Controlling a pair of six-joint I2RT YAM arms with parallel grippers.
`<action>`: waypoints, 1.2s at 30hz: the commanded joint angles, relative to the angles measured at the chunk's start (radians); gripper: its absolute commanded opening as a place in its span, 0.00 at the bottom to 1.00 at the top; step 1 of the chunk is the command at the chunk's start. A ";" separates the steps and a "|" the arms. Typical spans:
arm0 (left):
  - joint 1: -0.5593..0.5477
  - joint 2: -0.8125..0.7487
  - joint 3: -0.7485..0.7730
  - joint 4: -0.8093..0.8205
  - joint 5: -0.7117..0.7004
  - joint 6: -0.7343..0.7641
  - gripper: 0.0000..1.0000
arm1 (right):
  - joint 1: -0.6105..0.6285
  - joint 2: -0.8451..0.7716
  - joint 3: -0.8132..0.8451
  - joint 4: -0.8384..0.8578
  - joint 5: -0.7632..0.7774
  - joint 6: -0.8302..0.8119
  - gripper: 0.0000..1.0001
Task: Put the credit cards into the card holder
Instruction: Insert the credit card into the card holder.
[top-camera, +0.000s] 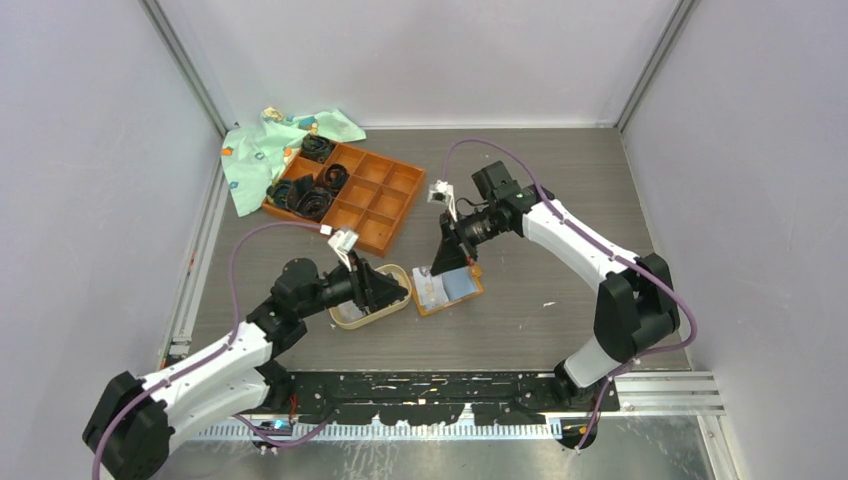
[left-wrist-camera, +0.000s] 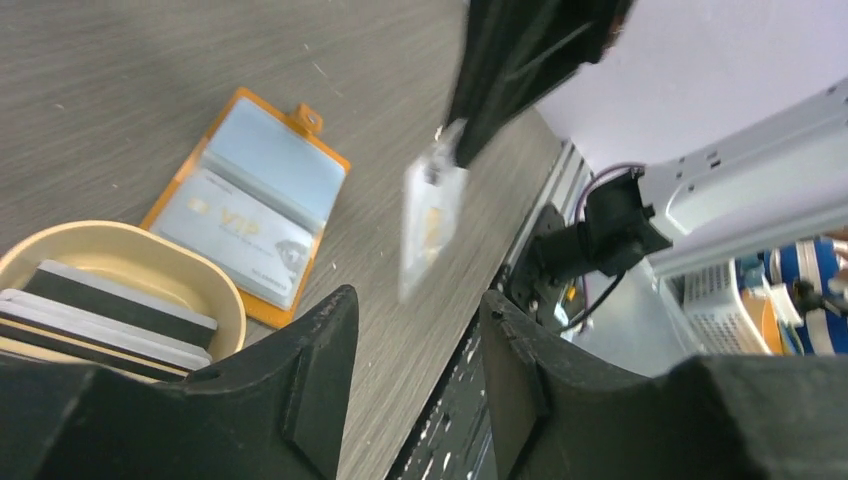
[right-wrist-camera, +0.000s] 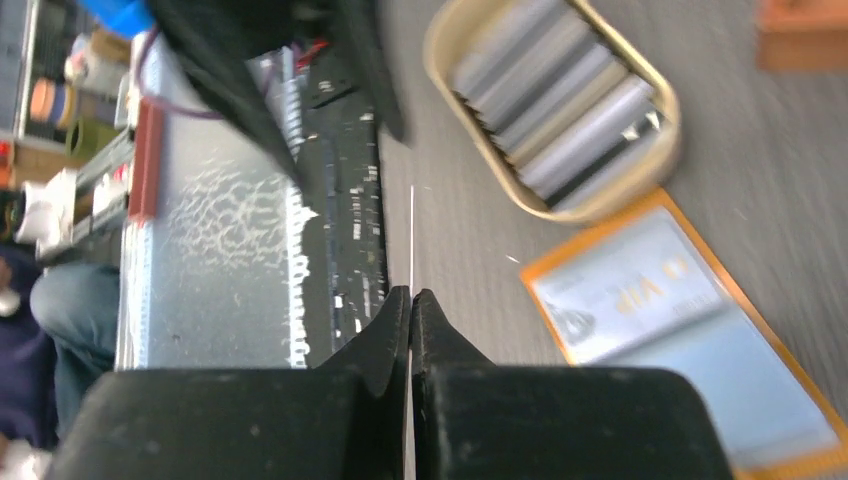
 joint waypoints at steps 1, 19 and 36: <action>-0.013 -0.090 0.003 -0.090 -0.147 -0.103 0.49 | -0.089 0.062 -0.029 0.128 0.139 0.218 0.01; -0.452 0.375 0.211 -0.049 -0.753 -0.149 0.36 | -0.183 0.210 -0.059 0.189 0.277 0.298 0.01; -0.427 0.725 0.491 -0.304 -0.967 -0.293 0.34 | -0.209 0.220 -0.049 0.181 0.260 0.302 0.01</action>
